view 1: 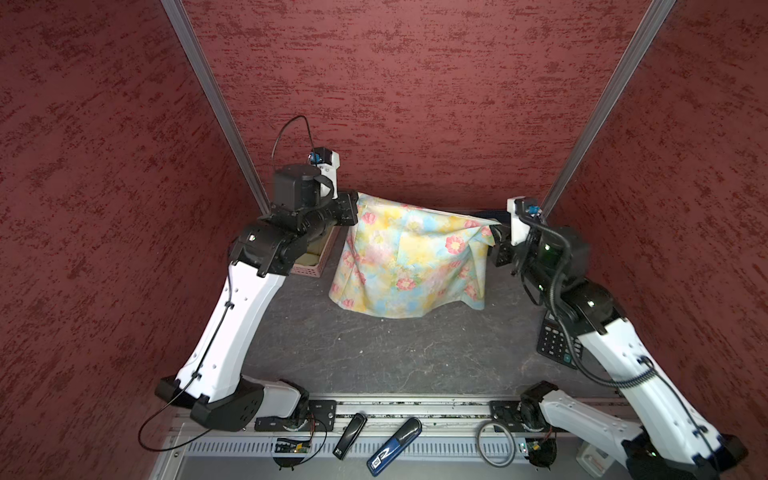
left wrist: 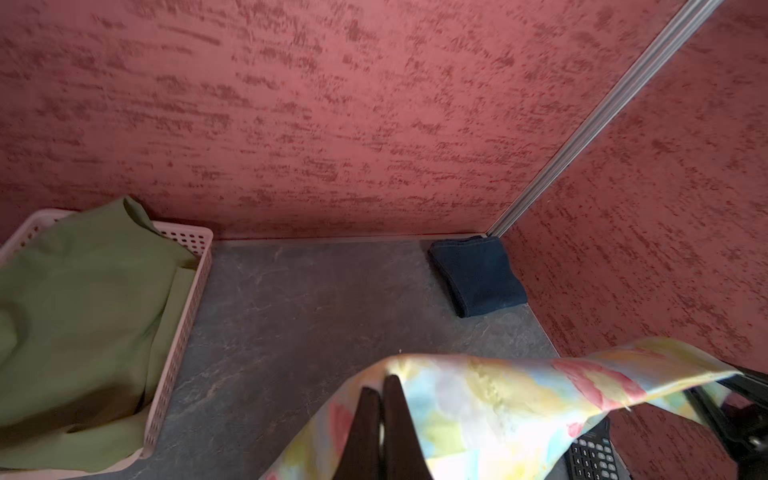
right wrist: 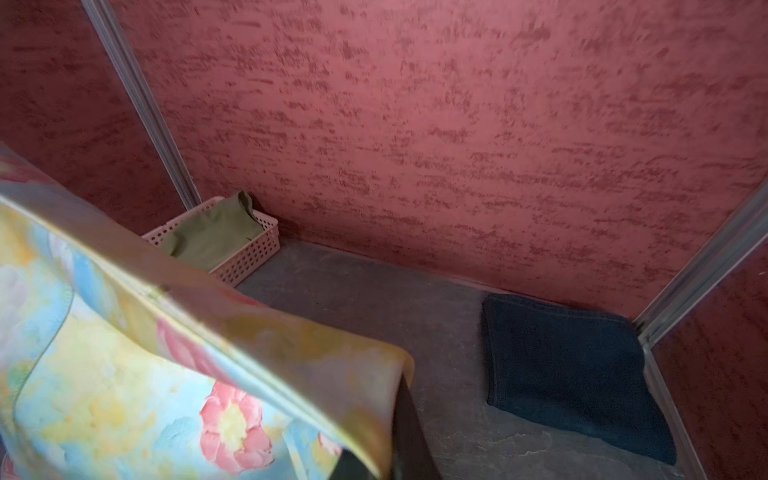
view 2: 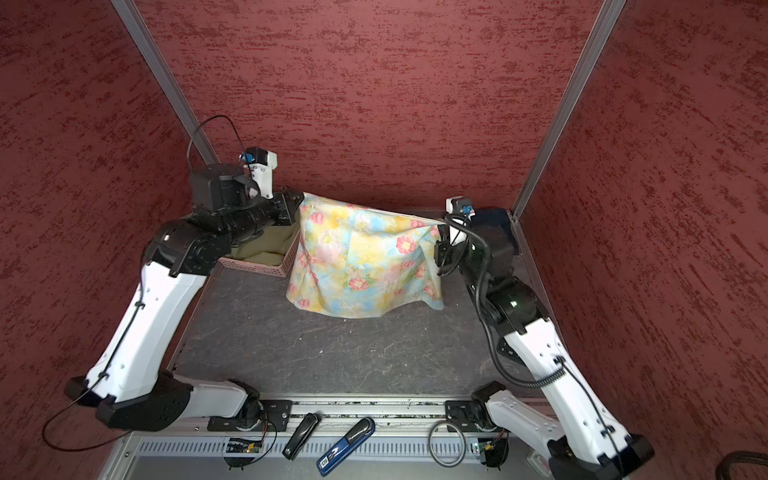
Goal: Fold and stack the skirts
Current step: 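Stretch the floral skirt between both grippers and lay it flat on the table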
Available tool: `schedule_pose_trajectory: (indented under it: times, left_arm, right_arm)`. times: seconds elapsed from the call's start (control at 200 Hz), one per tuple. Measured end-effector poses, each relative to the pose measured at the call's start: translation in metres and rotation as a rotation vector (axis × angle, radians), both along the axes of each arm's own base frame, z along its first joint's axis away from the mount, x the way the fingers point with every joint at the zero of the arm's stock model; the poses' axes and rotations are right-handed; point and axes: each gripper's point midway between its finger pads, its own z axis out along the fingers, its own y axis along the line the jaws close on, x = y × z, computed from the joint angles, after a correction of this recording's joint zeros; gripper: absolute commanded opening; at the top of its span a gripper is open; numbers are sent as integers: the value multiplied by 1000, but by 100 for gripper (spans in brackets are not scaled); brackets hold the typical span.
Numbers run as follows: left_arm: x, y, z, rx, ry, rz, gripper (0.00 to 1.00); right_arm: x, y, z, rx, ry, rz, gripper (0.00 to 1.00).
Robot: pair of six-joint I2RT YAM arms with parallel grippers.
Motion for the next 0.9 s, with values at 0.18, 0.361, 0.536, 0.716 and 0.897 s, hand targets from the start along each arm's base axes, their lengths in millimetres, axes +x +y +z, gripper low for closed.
schedule_pose_trajectory:
  times: [0.18,0.361,0.536,0.716,0.897]
  left_arm:
    - [55,-13,-45,-35,89,-12,0]
    - [70,-19,-50,-88,76,-20,0]
    - [27,-13,-80,-162,71,-24,0]
    - [-33,-6,-181,-171,154,-11,0]
    - [-79,25,-311,-63,357,121,0]
  right_arm:
    - [65,-17,-47,-1,88,42,0]
    - [85,-22,-22,-15,1,85,0]
    - [36,-14,-28,7,-70,164,0]
    - [-29,-14,-102,79,14,182,46]
    - [-42,-26,-130,168,105,83,89]
